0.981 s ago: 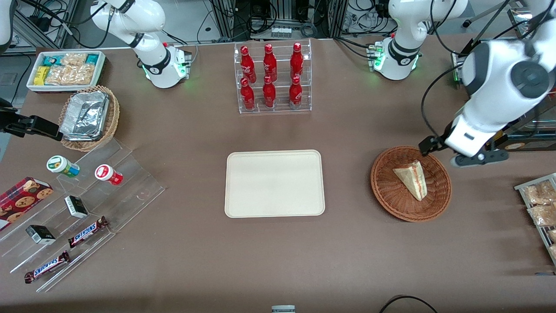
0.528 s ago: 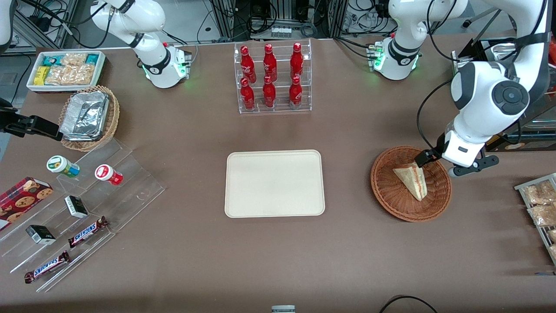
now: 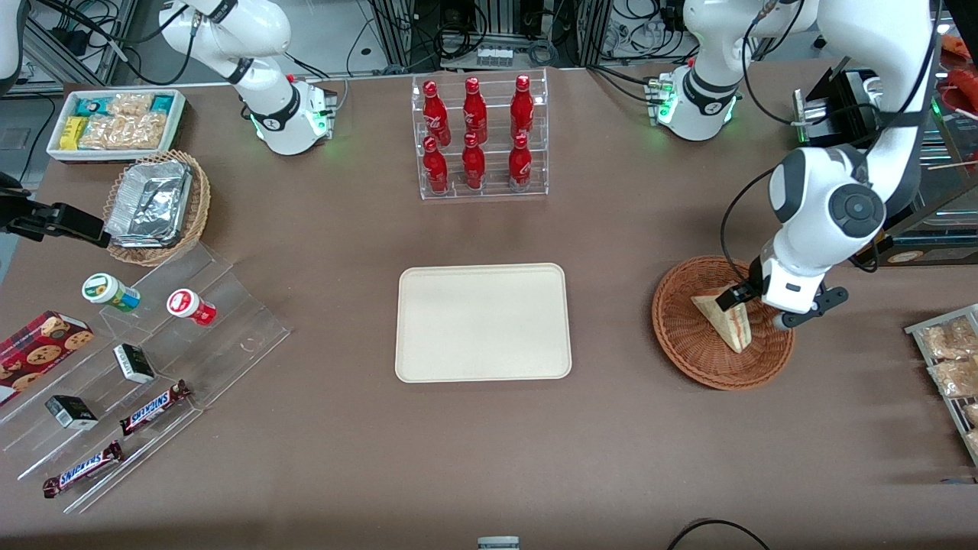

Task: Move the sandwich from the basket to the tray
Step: 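Lower the left gripper and close it on the wrapped sandwich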

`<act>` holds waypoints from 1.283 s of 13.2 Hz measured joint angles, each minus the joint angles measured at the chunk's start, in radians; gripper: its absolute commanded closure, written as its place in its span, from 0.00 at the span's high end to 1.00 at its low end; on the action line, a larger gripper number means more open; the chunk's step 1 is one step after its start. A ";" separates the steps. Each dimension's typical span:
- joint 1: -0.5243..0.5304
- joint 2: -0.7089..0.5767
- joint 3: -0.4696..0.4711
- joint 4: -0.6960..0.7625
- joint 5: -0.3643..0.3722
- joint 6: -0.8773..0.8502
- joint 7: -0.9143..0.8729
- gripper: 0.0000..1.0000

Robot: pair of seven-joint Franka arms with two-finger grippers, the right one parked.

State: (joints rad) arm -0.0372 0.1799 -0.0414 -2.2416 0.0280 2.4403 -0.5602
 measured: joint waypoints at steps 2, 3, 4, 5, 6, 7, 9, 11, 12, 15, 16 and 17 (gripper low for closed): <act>0.000 0.039 0.002 -0.024 0.000 0.067 -0.017 0.99; 0.001 0.054 0.002 -0.027 0.000 0.078 -0.024 0.85; 0.001 0.063 0.003 -0.027 0.000 0.084 -0.036 0.37; 0.001 0.070 0.003 -0.027 0.000 0.091 -0.059 0.00; 0.001 0.073 0.003 -0.027 0.000 0.093 -0.082 0.00; 0.001 0.074 0.003 -0.027 0.000 0.093 -0.090 0.00; 0.001 0.073 0.003 -0.027 0.000 0.092 -0.090 0.00; -0.004 0.068 -0.001 -0.016 0.001 0.065 -0.090 0.00; -0.011 0.066 -0.003 0.000 0.001 0.041 -0.091 0.00; -0.059 0.051 -0.007 0.064 0.001 -0.063 -0.093 0.00; -0.084 0.042 -0.009 0.085 0.001 -0.099 -0.095 0.00; -0.113 0.033 -0.010 0.104 0.002 -0.133 -0.098 0.00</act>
State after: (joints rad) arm -0.1502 0.2125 -0.0515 -2.1371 0.0296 2.3077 -0.6580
